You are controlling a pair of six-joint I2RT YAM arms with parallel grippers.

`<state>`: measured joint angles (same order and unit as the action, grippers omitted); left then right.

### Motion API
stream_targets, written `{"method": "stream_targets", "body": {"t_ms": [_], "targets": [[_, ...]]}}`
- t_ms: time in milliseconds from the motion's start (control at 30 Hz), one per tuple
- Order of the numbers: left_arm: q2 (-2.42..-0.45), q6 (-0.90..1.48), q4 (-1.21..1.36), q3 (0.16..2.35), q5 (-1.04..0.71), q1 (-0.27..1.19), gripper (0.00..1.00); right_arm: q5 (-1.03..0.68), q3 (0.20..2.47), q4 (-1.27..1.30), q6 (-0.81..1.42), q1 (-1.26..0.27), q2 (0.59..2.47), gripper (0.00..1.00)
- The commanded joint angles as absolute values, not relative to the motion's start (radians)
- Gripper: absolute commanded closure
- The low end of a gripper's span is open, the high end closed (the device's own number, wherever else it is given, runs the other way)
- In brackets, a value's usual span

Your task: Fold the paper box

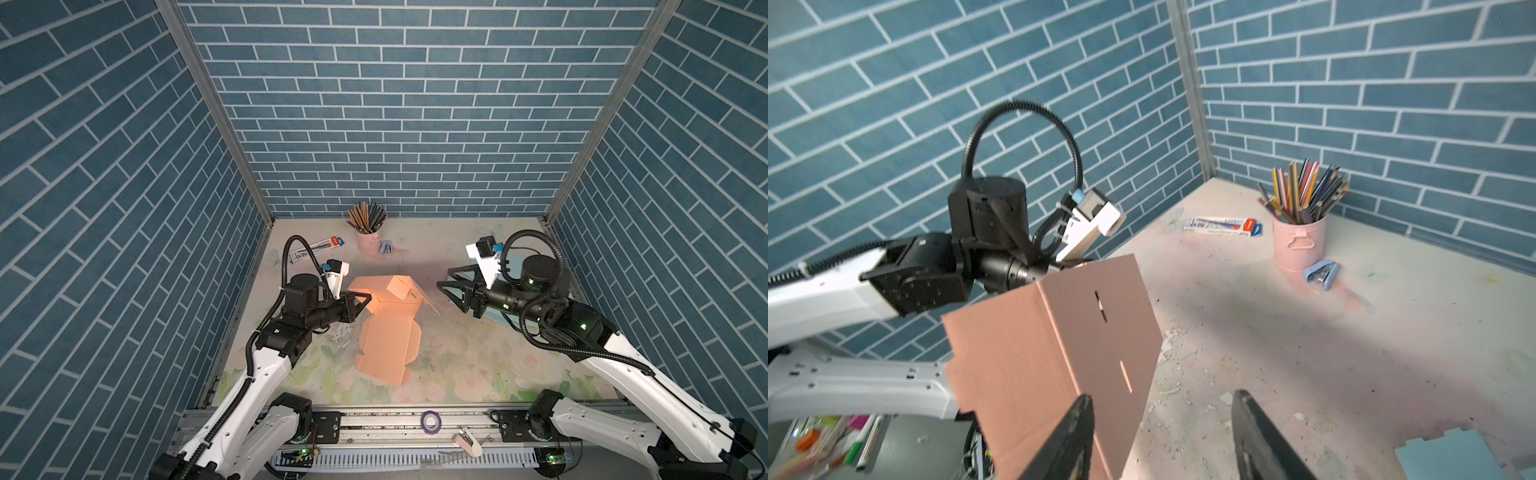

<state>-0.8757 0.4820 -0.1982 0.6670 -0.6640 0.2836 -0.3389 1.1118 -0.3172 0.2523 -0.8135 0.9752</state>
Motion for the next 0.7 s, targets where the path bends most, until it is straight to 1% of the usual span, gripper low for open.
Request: {"method": "stream_targets", "body": {"t_ms": [0,167,367,467,667], "targets": [[-0.887,0.443,-0.21,0.691,-0.705,0.278,0.93,-0.468,1.156,-0.395,0.149,-0.812,1.024,0.48],[-0.909,0.44,-0.209,0.692,-0.703,0.278,0.93,-0.572,1.184,-0.423,0.127,-0.815,1.087,0.5],[-0.952,0.442,-0.203,0.693,-0.696,0.278,0.92,-0.592,1.183,-0.399,0.127,-0.836,1.134,0.52],[-0.959,0.446,-0.196,0.694,-0.691,0.278,0.92,-0.565,1.19,-0.406,0.111,-0.855,1.161,0.54],[-0.959,0.454,-0.194,0.688,-0.68,0.278,0.92,-0.453,1.188,-0.394,0.079,-0.897,1.174,0.55]]}}
